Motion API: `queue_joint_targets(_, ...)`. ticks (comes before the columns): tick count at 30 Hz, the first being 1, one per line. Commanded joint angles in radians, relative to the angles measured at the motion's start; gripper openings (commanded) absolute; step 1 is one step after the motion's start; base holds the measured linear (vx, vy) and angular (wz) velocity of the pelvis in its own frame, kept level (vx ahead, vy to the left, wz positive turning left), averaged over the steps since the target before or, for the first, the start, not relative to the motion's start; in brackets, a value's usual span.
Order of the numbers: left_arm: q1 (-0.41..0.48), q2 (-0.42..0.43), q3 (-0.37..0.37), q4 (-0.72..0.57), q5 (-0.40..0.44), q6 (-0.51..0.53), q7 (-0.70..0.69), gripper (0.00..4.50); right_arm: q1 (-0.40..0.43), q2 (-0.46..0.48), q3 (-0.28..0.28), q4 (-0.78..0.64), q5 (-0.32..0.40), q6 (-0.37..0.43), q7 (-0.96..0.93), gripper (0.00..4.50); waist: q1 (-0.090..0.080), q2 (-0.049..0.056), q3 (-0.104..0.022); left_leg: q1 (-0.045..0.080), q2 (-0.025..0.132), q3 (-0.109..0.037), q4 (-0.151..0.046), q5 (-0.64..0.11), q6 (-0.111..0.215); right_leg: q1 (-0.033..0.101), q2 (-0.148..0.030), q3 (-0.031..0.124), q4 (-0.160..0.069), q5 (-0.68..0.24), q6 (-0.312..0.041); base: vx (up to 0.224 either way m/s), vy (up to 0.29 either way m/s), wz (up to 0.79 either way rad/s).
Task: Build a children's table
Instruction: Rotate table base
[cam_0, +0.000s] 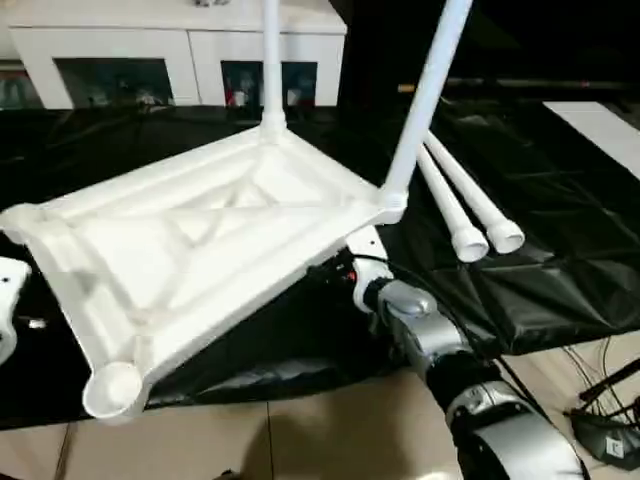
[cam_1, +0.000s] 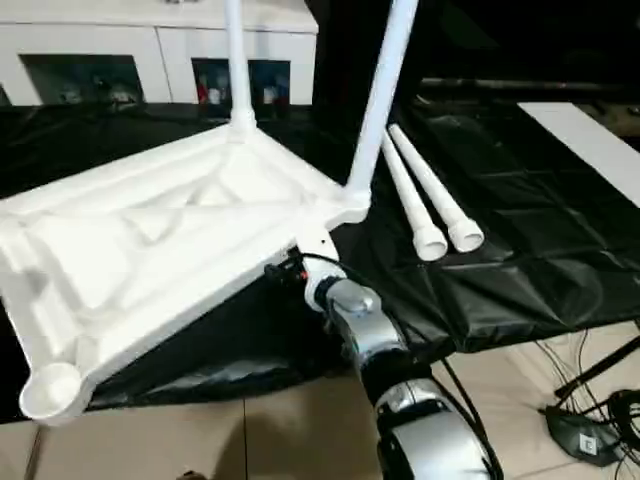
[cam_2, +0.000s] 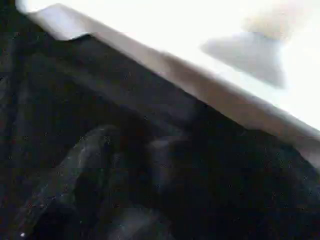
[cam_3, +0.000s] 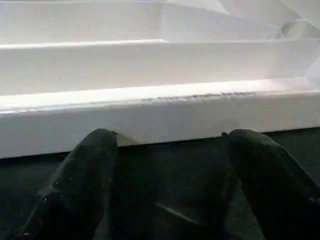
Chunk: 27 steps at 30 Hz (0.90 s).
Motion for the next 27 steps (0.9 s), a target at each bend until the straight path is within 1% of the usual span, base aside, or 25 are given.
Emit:
queue_joint_targets(1,0.056,0.010,-0.087,-0.060,-0.002,0.009,-0.098,4.45,-0.027,-0.005,-0.014,0.027,-0.005,-0.013,-0.004,3.85,-0.008,0.034,-0.051,0.034,0.022,-0.015,-0.090,-0.381,-0.059,0.017,-0.032,0.031,-0.064,-0.200,-0.182,0.000,0.000,0.00)
queue_joint_targets(2,0.088,0.034,-0.107,-0.107,-0.006,0.010,-0.140,4.45,-0.034,-0.005,-0.015,0.037,-0.004,-0.015,-0.004,3.85,-0.009,0.034,-0.052,0.033,0.023,-0.015,-0.092,-0.385,-0.059,0.020,-0.032,0.031,-0.066,-0.203,-0.181,0.000,0.000,0.00)
queue_joint_targets(3,0.114,0.053,-0.123,-0.142,-0.007,-0.004,-0.174,4.45,-0.039,-0.005,-0.014,0.043,-0.004,-0.017,-0.002,3.85,-0.009,0.031,-0.051,0.033,0.025,-0.016,-0.091,-0.390,-0.057,0.018,-0.034,0.031,-0.066,-0.214,-0.178,0.000,0.000,0.00)
queue_joint_targets(4,0.141,0.072,-0.140,-0.188,-0.014,0.001,-0.208,4.45,-0.045,-0.006,-0.013,0.053,-0.005,-0.020,0.001,3.85,-0.012,0.024,-0.048,0.034,0.024,-0.013,-0.094,-0.401,-0.054,0.016,-0.030,0.031,-0.069,-0.234,-0.174,0.000,0.000,0.00)
queue_joint_targets(5,0.141,0.072,-0.140,-0.188,-0.014,0.001,-0.208,4.45,-0.045,-0.006,-0.013,0.053,-0.005,-0.020,0.001,3.85,-0.010,0.028,-0.048,0.036,0.025,-0.014,-0.092,-0.406,-0.057,0.014,-0.031,0.032,-0.068,-0.238,-0.175,0.000,0.000,0.00)
queue_joint_targets(6,0.162,0.087,-0.155,-0.232,-0.021,0.007,-0.234,4.45,-0.051,-0.006,-0.012,0.064,-0.006,-0.025,0.003,3.85,-0.012,0.027,-0.047,0.036,0.024,-0.012,-0.093,-0.408,-0.057,0.013,-0.030,0.033,-0.069,-0.244,-0.171,0.000,0.000,0.00)
queue_joint_targets(7,0.179,0.095,-0.171,-0.279,-0.035,-0.002,-0.264,4.45,-0.056,-0.006,-0.010,0.072,-0.009,-0.030,0.007,3.85,-0.011,0.029,-0.047,0.036,0.024,-0.013,-0.093,-0.411,-0.058,0.013,-0.031,0.034,-0.070,-0.251,-0.168,0.000,0.000,0.00)
queue_joint_targets(9,0.191,0.095,-0.197,-0.359,-0.062,0.011,-0.299,4.45,-0.064,-0.008,-0.008,0.086,-0.012,-0.042,0.017,3.85,-0.011,0.027,-0.047,0.037,0.025,-0.012,-0.093,-0.408,-0.060,0.012,-0.031,0.034,-0.070,-0.257,-0.165,0.000,0.000,0.00)
queue_joint_targets(10,0.191,0.094,-0.200,-0.366,-0.064,0.012,-0.302,4.45,-0.065,-0.008,-0.008,0.088,-0.013,-0.043,0.018,3.85,-0.010,0.028,-0.047,0.039,0.023,-0.011,-0.091,-0.409,-0.062,0.010,-0.029,0.034,-0.070,-0.258,-0.164,0.000,0.000,0.00)
queue_joint_targets(11,0.190,0.088,-0.212,-0.402,-0.072,0.014,-0.313,4.45,-0.069,-0.008,-0.008,0.097,-0.014,-0.050,0.024,3.85,-0.011,0.025,-0.047,0.038,0.023,-0.010,-0.091,-0.406,-0.062,0.011,-0.028,0.035,-0.070,-0.254,-0.164,0.000,0.000,0.00)
queue_joint_targets(13,0.175,0.074,-0.226,-0.423,-0.081,0.014,-0.318,4.45,-0.069,-0.007,-0.007,0.098,-0.014,-0.053,0.032,3.85,-0.011,0.026,-0.048,0.036,0.022,-0.009,-0.091,-0.398,-0.065,0.013,-0.028,0.035,-0.068,-0.246,-0.162,0.000,0.000,0.00)
queue_joint_targets(15,0.144,0.047,-0.258,-0.463,-0.090,0.011,-0.329,4.45,-0.067,-0.007,-0.003,0.101,-0.013,-0.063,0.055,3.85,-0.009,0.025,-0.048,0.036,0.021,-0.008,-0.089,-0.398,-0.062,0.013,-0.028,0.036,-0.070,-0.253,-0.157,0.000,0.000,0.00)
queue_joint_targets(16,0.114,0.020,-0.285,-0.477,-0.087,0.003,-0.331,4.45,-0.064,-0.007,0.000,0.101,-0.013,-0.069,0.066,3.85,-0.008,0.025,-0.048,0.037,0.021,-0.008,-0.088,-0.395,-0.064,0.013,-0.030,0.036,-0.071,-0.259,-0.156,0.000,0.000,0.00)
queue_joint_targets(18,0.105,0.011,-0.291,-0.479,-0.087,0.003,-0.330,4.45,-0.063,-0.007,0.001,0.102,-0.013,-0.070,0.067,3.85,-0.005,0.025,-0.049,0.039,0.020,-0.008,-0.087,-0.403,-0.067,0.011,-0.028,0.036,-0.072,-0.269,-0.152,0.000,0.000,0.00)
queue_joint_targets(19,0.077,-0.012,-0.319,-0.489,-0.077,-0.004,-0.335,4.45,-0.061,-0.007,0.002,0.102,-0.012,-0.079,0.081,3.85,-0.007,0.026,-0.048,0.033,0.019,-0.010,-0.088,-0.402,-0.067,0.015,-0.030,0.035,-0.070,-0.278,-0.151,0.000,0.000,0.00)
queue_joint_targets(20,0.064,-0.025,-0.329,-0.494,-0.081,0.000,-0.339,4.45,-0.060,-0.007,0.003,0.101,-0.012,-0.082,0.087,3.85,-0.007,0.025,-0.049,0.033,0.020,-0.010,-0.088,-0.403,-0.067,0.016,-0.030,0.035,-0.071,-0.282,-0.149,0.000,0.000,0.00)
queue_joint_targets(21,0.061,-0.027,-0.332,-0.495,-0.082,0.001,-0.340,4.45,-0.060,-0.007,0.004,0.100,-0.012,-0.082,0.088,3.85,-0.006,0.024,-0.050,0.036,0.020,-0.009,-0.086,-0.401,-0.068,0.013,-0.029,0.035,-0.071,-0.278,-0.149,0.000,0.000,0.00)
queue_joint_targets(22,0.036,-0.047,-0.357,-0.505,-0.084,0.007,-0.347,4.45,-0.057,-0.006,0.007,0.097,-0.012,-0.088,0.104,3.85,-0.008,0.029,-0.050,0.031,0.020,-0.012,-0.088,-0.398,-0.069,0.018,-0.031,0.034,-0.070,-0.276,-0.152,0.000,0.000,0.00)
queue_joint_targets(23,0.024,-0.057,-0.370,-0.508,-0.082,0.008,-0.347,4.45,-0.055,-0.006,0.008,0.094,-0.010,-0.090,0.112,3.85,-0.009,0.026,-0.051,0.030,0.019,-0.011,-0.087,-0.396,-0.069,0.019,-0.029,0.034,-0.070,-0.275,-0.151,0.000,0.000,0.00)
queue_joint_targets(24,0.002,-0.075,-0.392,-0.508,-0.075,0.005,-0.346,4.45,-0.052,-0.006,0.011,0.090,-0.010,-0.092,0.121,3.85,-0.008,0.025,-0.052,0.034,0.020,-0.010,-0.085,-0.391,-0.068,0.016,-0.029,0.034,-0.069,-0.263,-0.155,0.000,0.000,0.00)
queue_joint_targets(25,0.002,-0.075,-0.392,-0.508,-0.075,0.005,-0.346,4.45,-0.052,-0.006,0.011,0.090,-0.010,-0.092,0.121,3.85,-0.010,0.027,-0.051,0.031,0.019,-0.011,-0.086,-0.389,-0.068,0.018,-0.029,0.034,-0.069,-0.260,-0.157,0.000,0.000,0.00)
queue_joint_targets(26,-0.023,-0.099,-0.413,-0.503,-0.063,-0.007,-0.341,4.45,-0.047,-0.007,0.016,0.085,-0.014,-0.097,0.131,3.85,-0.011,0.024,-0.053,0.028,0.018,-0.011,-0.086,-0.379,-0.067,0.022,-0.029,0.033,-0.067,-0.253,-0.159,0.000,0.000,0.00)
queue_joint_targets(27,-0.034,-0.110,-0.422,-0.500,-0.058,-0.012,-0.339,4.45,-0.044,-0.008,0.018,0.083,-0.015,-0.099,0.135,3.85,-0.013,0.026,-0.053,0.030,0.018,-0.011,-0.084,-0.373,-0.065,0.022,-0.028,0.032,-0.068,-0.246,-0.161,0.000,0.000,0.00)
